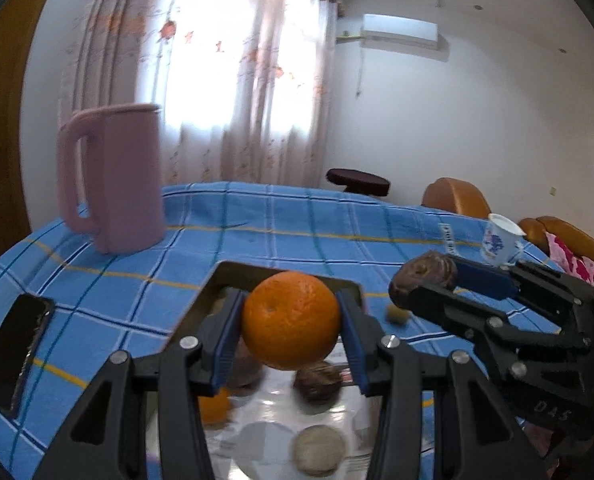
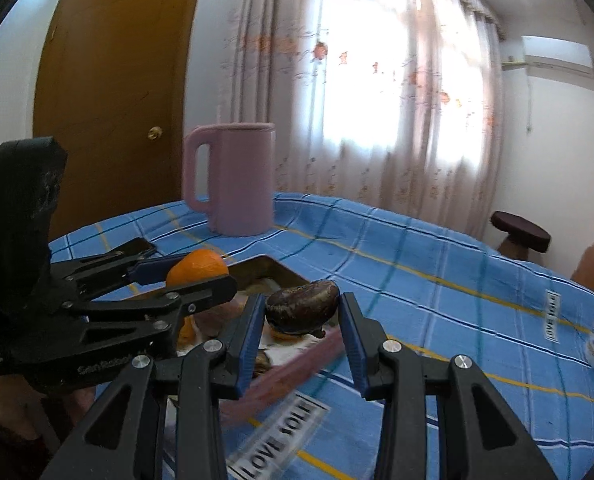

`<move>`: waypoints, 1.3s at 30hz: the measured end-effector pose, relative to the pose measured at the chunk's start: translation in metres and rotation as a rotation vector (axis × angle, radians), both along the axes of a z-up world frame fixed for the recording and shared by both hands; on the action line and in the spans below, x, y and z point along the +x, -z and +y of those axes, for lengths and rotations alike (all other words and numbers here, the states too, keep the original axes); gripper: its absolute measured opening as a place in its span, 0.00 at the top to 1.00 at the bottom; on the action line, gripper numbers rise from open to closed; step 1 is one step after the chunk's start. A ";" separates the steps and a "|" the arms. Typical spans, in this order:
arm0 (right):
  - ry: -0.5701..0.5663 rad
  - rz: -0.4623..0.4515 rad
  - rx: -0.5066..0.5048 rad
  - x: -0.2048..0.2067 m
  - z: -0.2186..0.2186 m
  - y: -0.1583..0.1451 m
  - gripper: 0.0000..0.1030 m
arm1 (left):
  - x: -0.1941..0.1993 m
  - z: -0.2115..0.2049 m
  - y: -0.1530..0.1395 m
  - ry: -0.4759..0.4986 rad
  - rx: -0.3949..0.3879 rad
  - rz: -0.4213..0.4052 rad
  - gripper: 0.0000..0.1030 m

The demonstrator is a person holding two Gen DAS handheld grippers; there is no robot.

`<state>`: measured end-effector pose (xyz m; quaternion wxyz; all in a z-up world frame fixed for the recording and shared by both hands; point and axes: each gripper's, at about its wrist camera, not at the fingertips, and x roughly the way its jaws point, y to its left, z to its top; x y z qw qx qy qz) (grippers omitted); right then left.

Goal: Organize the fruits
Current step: 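Carry the orange and brown fruit over the tin box and open both grippers, then grasp a small yellow-green fruit with the right gripper while the left gripper grasps a labeled can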

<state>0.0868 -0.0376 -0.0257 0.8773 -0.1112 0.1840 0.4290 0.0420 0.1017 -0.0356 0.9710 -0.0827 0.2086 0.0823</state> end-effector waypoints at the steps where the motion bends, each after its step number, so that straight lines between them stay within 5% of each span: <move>1: -0.012 0.008 -0.006 0.000 0.006 0.002 0.61 | -0.002 0.006 0.001 -0.010 -0.004 0.004 0.53; 25: -0.197 0.139 -0.167 -0.013 0.067 0.038 0.60 | -0.011 0.049 0.028 -0.075 -0.064 0.113 0.51; 30: -0.145 0.137 -0.091 -0.003 0.042 0.027 0.54 | -0.020 0.043 0.017 -0.088 -0.053 0.047 0.18; 35: 0.030 0.105 -0.079 0.026 -0.004 0.014 0.51 | -0.021 0.035 0.008 -0.072 -0.045 0.017 0.14; 39: 0.170 0.172 -0.109 0.062 -0.028 0.022 0.51 | -0.015 0.025 0.005 -0.049 -0.037 0.010 0.09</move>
